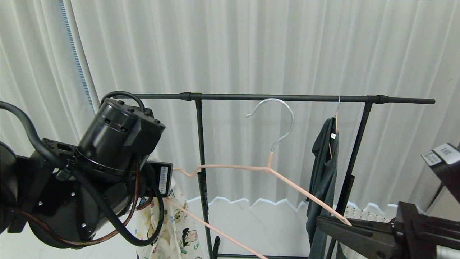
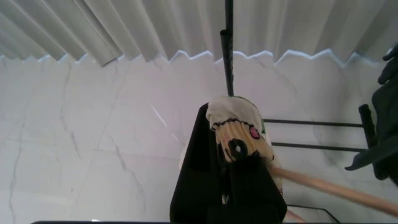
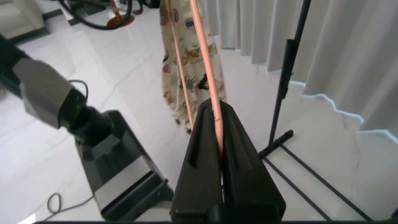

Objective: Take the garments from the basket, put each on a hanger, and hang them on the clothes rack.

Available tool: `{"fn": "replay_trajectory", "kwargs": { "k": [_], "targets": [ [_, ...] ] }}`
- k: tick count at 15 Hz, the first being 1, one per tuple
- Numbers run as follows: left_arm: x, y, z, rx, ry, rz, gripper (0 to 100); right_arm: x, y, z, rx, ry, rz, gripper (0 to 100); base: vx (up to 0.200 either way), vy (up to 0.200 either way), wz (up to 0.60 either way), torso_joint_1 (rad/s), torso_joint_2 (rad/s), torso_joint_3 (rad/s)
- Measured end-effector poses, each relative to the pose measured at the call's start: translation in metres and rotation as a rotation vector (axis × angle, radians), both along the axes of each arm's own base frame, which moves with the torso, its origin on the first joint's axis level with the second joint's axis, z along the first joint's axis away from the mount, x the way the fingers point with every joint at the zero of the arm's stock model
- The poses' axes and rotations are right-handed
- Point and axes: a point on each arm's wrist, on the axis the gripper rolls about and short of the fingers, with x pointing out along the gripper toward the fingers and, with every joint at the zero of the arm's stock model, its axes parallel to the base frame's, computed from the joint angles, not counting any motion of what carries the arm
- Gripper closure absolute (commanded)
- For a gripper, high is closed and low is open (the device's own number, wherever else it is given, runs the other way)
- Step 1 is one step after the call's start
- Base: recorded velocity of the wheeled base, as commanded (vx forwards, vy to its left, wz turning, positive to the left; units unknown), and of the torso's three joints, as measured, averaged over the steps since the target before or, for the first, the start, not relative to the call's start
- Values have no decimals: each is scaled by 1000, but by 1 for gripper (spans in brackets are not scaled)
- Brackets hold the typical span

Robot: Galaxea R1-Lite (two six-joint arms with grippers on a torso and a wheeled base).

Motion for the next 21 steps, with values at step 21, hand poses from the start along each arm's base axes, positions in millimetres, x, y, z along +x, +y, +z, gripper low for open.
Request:
{"fn": "replay_trajectory", "kwargs": {
  "k": [21],
  "targets": [
    [-24,4,13,76,42,-274,100,-6,-9,-20,-39,-114,182,100,0,0,0,0,0,0]
  ]
}}
